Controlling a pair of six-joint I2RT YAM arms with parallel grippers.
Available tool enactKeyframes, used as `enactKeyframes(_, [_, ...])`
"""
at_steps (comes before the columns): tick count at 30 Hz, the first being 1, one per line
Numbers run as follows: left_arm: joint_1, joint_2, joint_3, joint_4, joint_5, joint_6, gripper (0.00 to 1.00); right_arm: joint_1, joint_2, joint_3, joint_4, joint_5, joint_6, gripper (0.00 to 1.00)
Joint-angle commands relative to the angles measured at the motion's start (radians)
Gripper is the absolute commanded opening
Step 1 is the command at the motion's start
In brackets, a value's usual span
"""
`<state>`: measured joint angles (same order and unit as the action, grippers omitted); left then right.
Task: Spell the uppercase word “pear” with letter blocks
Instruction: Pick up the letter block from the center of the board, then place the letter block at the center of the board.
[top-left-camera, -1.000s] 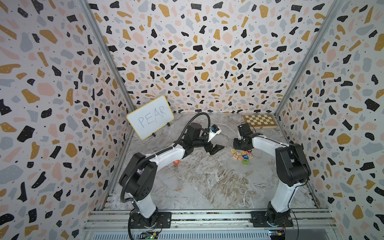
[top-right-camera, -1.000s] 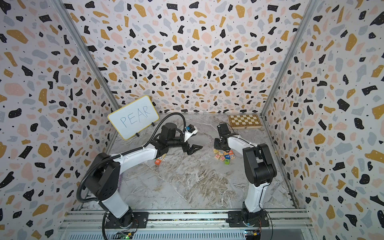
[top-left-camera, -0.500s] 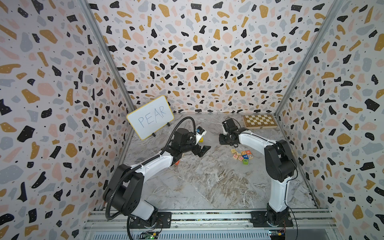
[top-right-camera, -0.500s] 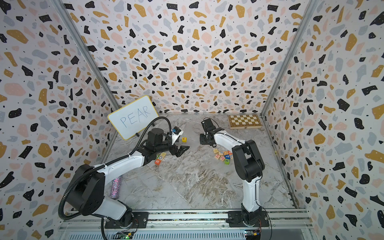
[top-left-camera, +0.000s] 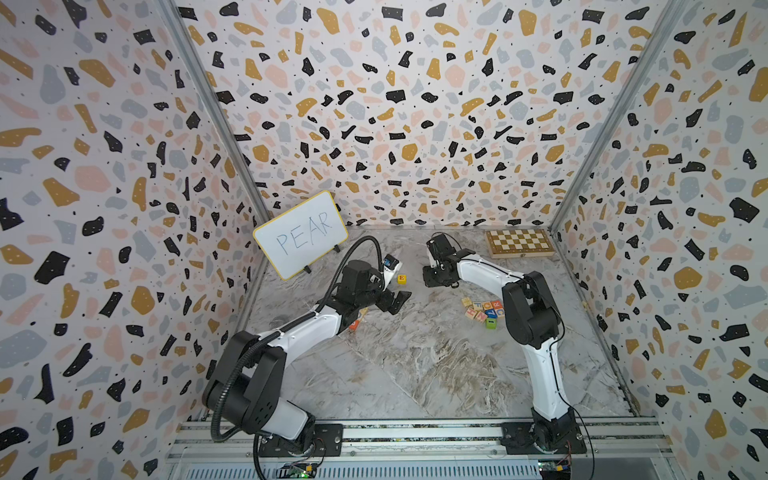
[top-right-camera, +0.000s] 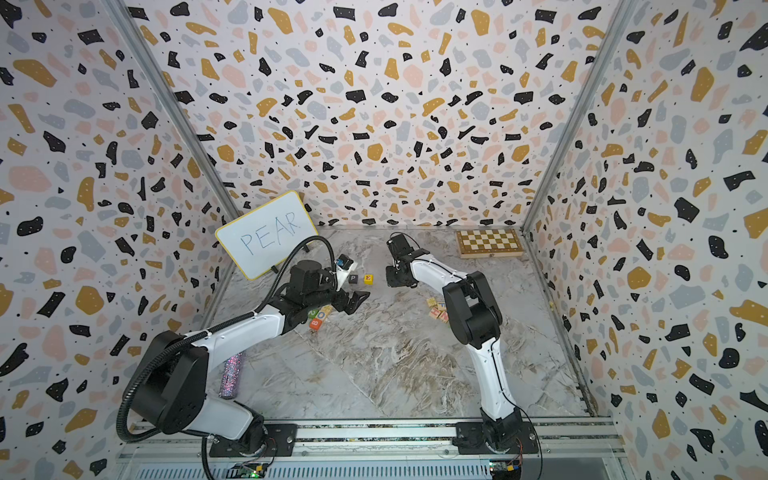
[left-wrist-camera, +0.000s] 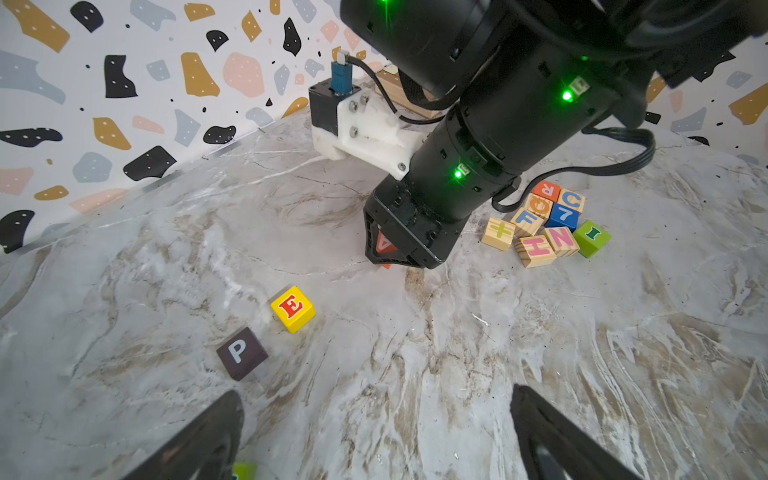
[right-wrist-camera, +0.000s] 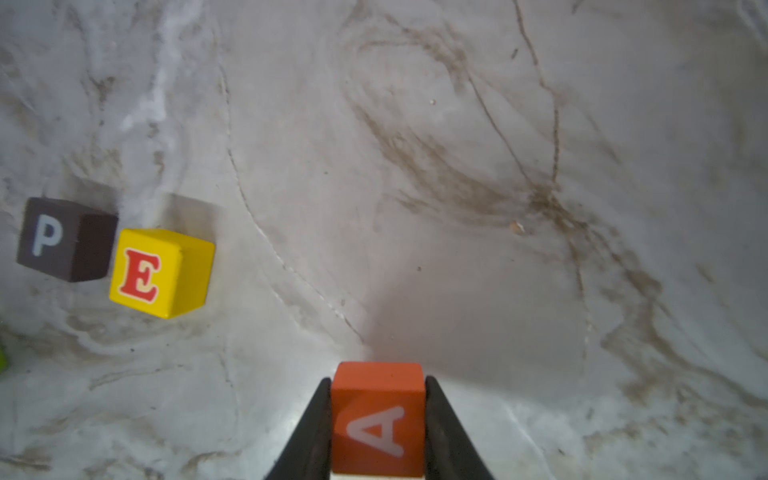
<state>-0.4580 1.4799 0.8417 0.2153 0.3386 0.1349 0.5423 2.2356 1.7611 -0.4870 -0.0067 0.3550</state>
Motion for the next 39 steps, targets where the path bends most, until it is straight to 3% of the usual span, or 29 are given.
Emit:
enactKeyframes(1, [0.007, -0.026, -0.015, 0.054, 0.004, -0.005, 0.99, 0.019, 0.01, 0.06, -0.063, -0.003, -0.015, 0.22])
enactKeyframes(5, [0.008, -0.018, -0.024, 0.083, 0.035, 0.01, 0.99, 0.028, 0.042, 0.092, -0.078, -0.015, -0.015, 0.22])
enactKeyframes(23, [0.01, 0.013, 0.034, 0.073, -0.021, -0.048, 0.99, 0.031, 0.144, 0.201, -0.103, -0.006, 0.053, 0.25])
enactKeyframes(27, [0.01, 0.006, 0.043, 0.058, -0.021, -0.054, 0.99, 0.032, 0.141, 0.207, -0.107, -0.014, 0.067, 0.31])
enactKeyframes(33, [0.01, 0.004, 0.051, 0.049, -0.018, -0.061, 0.99, 0.029, 0.105, 0.215, -0.113, -0.036, 0.08, 0.57])
enactKeyframes(39, [0.01, -0.02, 0.061, 0.019, -0.016, -0.062, 0.99, -0.005, -0.024, 0.193, -0.067, -0.111, 0.01, 0.64])
